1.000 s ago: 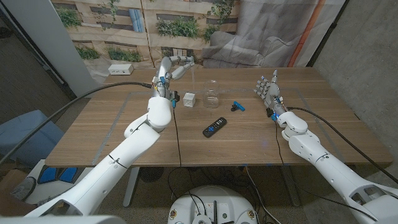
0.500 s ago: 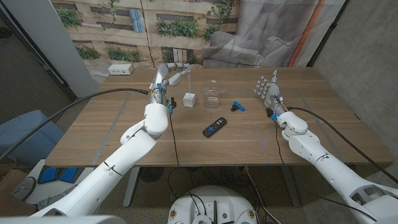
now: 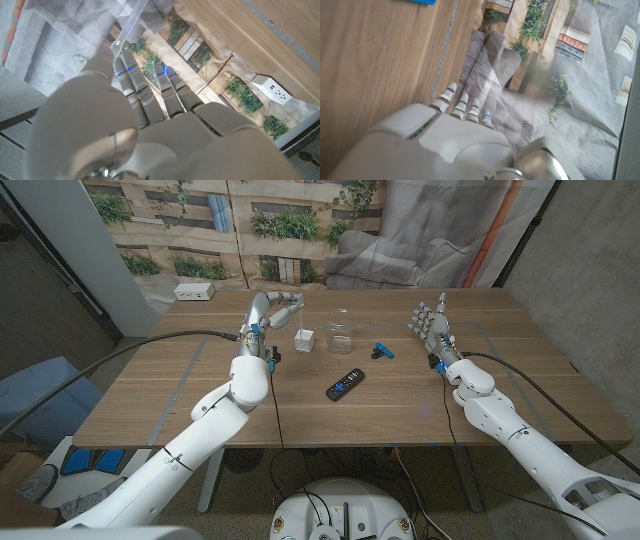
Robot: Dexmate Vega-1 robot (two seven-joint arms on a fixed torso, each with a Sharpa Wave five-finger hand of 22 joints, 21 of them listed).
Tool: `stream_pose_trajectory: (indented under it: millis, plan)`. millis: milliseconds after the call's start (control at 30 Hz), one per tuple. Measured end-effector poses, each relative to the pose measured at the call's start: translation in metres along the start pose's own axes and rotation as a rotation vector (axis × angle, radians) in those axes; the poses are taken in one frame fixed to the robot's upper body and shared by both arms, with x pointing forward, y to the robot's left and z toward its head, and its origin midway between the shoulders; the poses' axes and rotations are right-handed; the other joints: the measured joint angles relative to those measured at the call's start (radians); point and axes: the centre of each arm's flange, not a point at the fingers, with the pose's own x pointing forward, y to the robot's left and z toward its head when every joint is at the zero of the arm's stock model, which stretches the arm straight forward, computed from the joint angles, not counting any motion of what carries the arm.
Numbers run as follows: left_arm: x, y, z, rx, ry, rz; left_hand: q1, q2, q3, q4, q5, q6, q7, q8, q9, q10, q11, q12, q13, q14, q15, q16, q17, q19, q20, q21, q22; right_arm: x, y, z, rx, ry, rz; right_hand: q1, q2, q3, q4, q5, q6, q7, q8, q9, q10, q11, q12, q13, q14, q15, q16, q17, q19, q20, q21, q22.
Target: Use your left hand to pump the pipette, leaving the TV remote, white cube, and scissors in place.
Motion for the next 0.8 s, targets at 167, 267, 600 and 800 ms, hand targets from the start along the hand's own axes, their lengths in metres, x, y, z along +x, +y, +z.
stream_pose_trajectory:
  millis: [167, 267, 600, 800]
  plan:
    - [-0.005, -0.002, -0.007, 0.006, 0.004, -0.005, 0.0, 0.0, 0.0, 0.0, 0.0, -0.005, -0.005, 0.0, 0.0, -0.007, -0.003, 0.0, 0.0, 0.0, 0.0, 0.0, 0.0, 0.0, 0.0, 0.0, 0.0, 0.0, 0.0, 0.0, 0.0, 0.0, 0.0, 0.0, 0.0, 0.0, 0.0, 0.0, 0.0, 0.0, 0.0, 0.0, 0.0, 0.0, 0.0, 0.0, 0.0, 0.0, 0.0, 0.0, 0.0, 0.0, 0.0, 0.0]
    - [-0.008, -0.003, -0.01, 0.007, 0.004, -0.007, 0.0, 0.0, 0.0, 0.0, 0.0, -0.005, -0.005, 0.0, 0.0, -0.009, -0.005, 0.0, 0.0, 0.0, 0.0, 0.0, 0.0, 0.0, 0.0, 0.0, 0.0, 0.0, 0.0, 0.0, 0.0, 0.0, 0.0, 0.0, 0.0, 0.0, 0.0, 0.0, 0.0, 0.0, 0.0, 0.0, 0.0, 0.0, 0.0, 0.0, 0.0, 0.0, 0.0, 0.0, 0.0, 0.0, 0.0, 0.0]
    - [-0.014, -0.008, -0.02, 0.002, -0.008, -0.001, 0.0, 0.0, 0.0, 0.0, 0.0, -0.009, -0.009, 0.0, 0.0, -0.013, -0.005, 0.0, 0.0, 0.0, 0.0, 0.0, 0.0, 0.0, 0.0, 0.0, 0.0, 0.0, 0.0, 0.0, 0.0, 0.0, 0.0, 0.0, 0.0, 0.0, 0.0, 0.0, 0.0, 0.0, 0.0, 0.0, 0.0, 0.0, 0.0, 0.0, 0.0, 0.0, 0.0, 0.0, 0.0, 0.0, 0.0, 0.0]
    - [-0.017, -0.011, -0.026, 0.002, -0.007, -0.001, 0.0, 0.0, 0.0, 0.0, 0.0, -0.011, -0.011, 0.0, 0.0, -0.018, -0.003, 0.0, 0.0, 0.0, 0.0, 0.0, 0.0, 0.0, 0.0, 0.0, 0.0, 0.0, 0.0, 0.0, 0.0, 0.0, 0.0, 0.0, 0.0, 0.0, 0.0, 0.0, 0.0, 0.0, 0.0, 0.0, 0.0, 0.0, 0.0, 0.0, 0.0, 0.0, 0.0, 0.0, 0.0, 0.0, 0.0, 0.0]
